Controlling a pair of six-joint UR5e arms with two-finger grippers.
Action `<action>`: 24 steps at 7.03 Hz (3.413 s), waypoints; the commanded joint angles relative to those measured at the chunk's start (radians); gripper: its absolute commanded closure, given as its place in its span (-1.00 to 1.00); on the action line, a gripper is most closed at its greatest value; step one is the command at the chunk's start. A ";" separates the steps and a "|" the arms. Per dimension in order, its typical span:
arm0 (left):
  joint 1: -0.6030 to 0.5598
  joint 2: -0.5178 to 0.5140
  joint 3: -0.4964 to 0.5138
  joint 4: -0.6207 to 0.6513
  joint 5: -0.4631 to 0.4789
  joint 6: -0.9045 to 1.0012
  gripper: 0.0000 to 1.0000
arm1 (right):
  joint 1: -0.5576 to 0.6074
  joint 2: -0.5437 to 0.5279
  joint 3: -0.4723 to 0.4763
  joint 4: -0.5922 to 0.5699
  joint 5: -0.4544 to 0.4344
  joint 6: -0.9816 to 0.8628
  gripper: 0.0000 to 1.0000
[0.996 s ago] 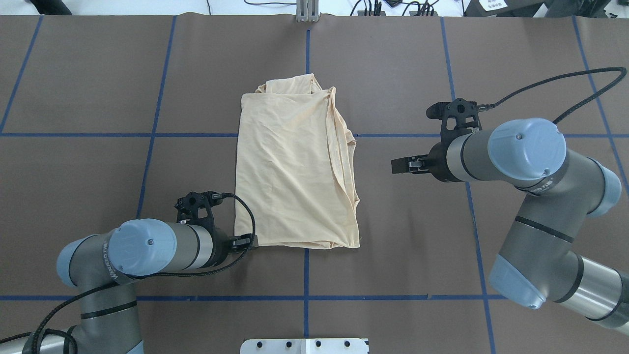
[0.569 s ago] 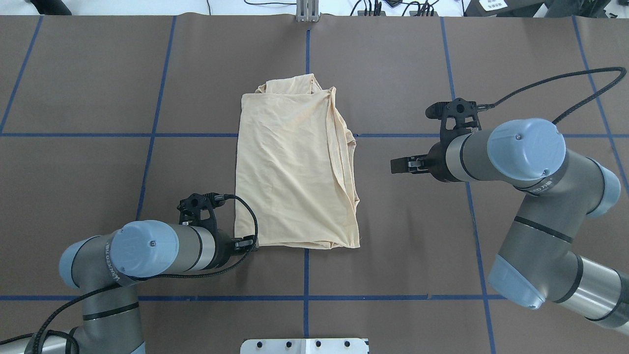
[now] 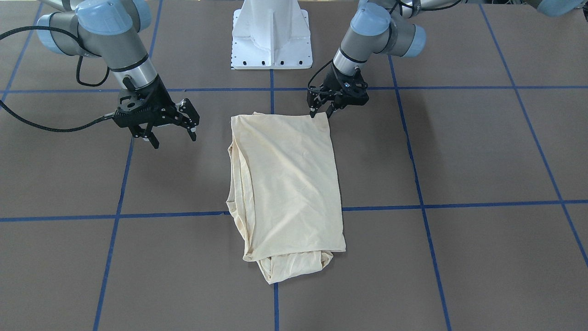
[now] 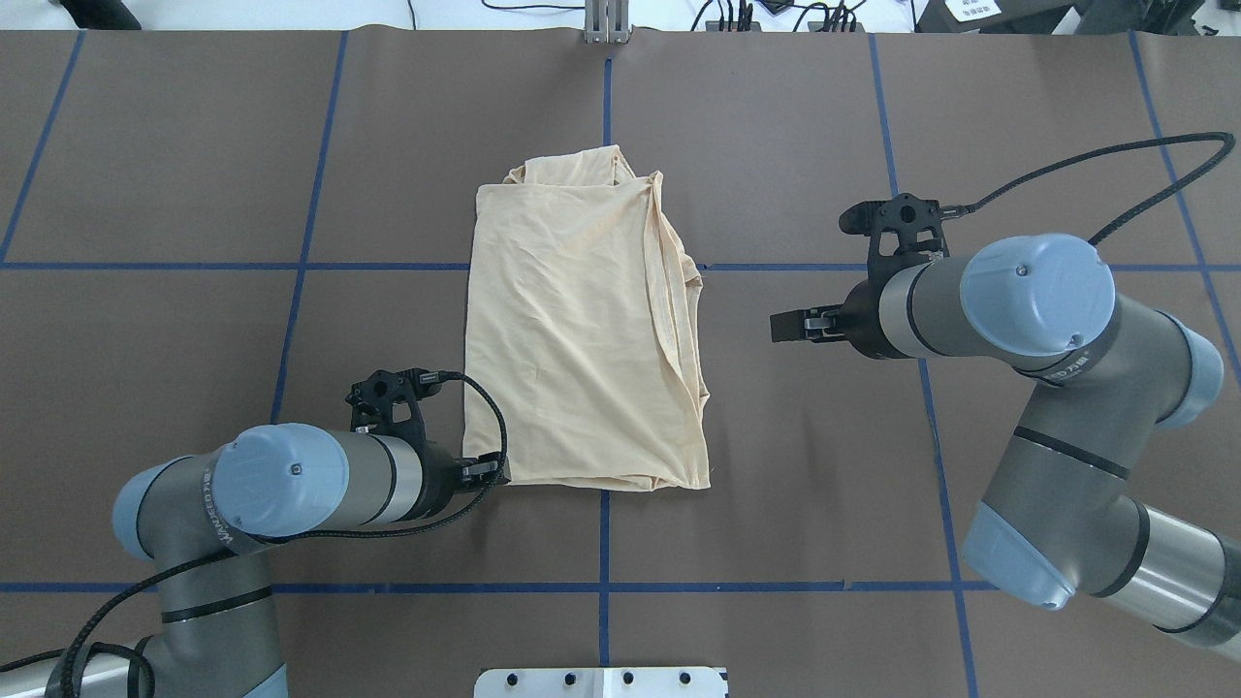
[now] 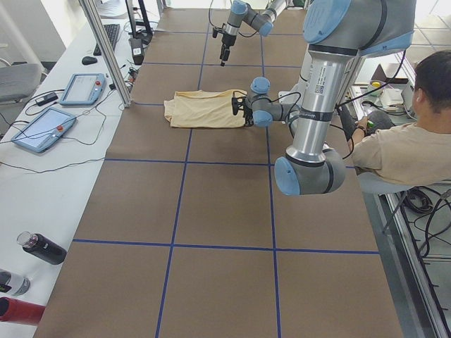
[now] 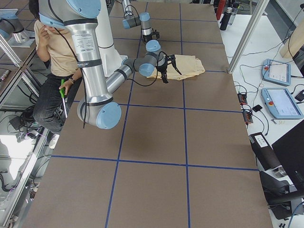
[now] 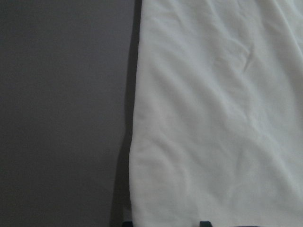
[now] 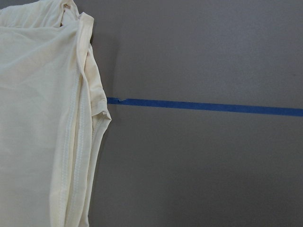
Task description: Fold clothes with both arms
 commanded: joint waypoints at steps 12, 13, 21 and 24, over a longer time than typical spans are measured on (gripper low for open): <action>0.001 0.000 0.001 -0.001 0.000 -0.002 1.00 | -0.242 0.288 -0.194 -0.133 -0.306 0.486 -0.75; 0.001 0.000 -0.001 -0.001 0.000 -0.002 1.00 | -0.250 0.294 -0.220 -0.133 -0.327 0.489 -0.72; 0.001 0.000 -0.004 -0.001 0.000 -0.002 1.00 | -0.296 0.258 -0.236 -0.137 -0.379 0.471 -0.10; 0.001 0.000 -0.004 -0.001 0.000 -0.002 1.00 | -0.296 0.259 -0.233 -0.132 -0.379 0.471 0.66</action>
